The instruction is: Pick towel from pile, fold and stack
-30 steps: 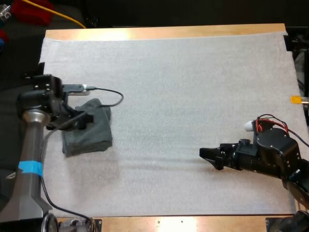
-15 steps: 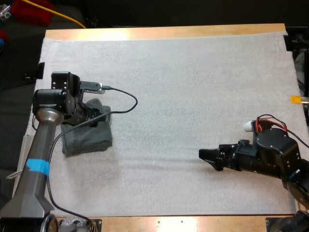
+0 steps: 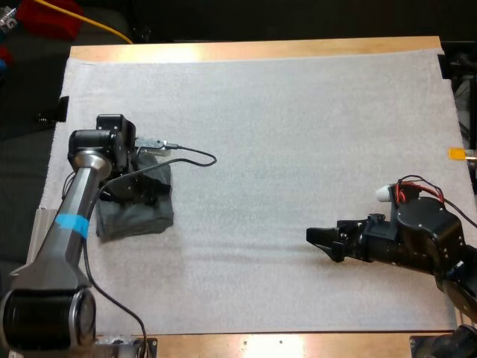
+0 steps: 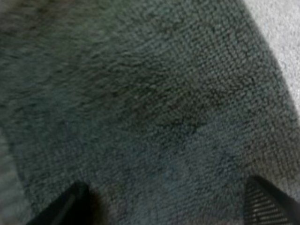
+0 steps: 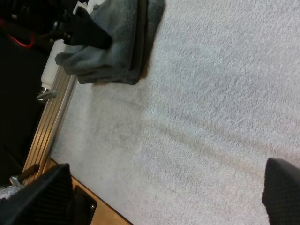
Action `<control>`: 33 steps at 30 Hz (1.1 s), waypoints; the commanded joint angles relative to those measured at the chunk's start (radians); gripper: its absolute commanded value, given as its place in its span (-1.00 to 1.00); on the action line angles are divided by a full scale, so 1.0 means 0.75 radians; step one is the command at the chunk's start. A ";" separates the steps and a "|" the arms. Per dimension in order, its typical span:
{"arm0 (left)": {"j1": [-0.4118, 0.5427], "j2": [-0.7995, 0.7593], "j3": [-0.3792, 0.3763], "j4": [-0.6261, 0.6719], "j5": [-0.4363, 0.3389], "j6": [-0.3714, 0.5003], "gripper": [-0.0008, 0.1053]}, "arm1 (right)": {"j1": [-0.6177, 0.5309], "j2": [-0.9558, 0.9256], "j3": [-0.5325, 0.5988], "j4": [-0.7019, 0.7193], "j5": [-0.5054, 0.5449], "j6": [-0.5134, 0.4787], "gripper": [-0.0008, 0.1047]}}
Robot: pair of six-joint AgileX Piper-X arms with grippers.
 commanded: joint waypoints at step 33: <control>-0.004 -0.008 -0.001 0.043 -0.014 0.035 0.23 | 0.003 -0.009 -0.001 -0.010 -0.006 -0.005 0.52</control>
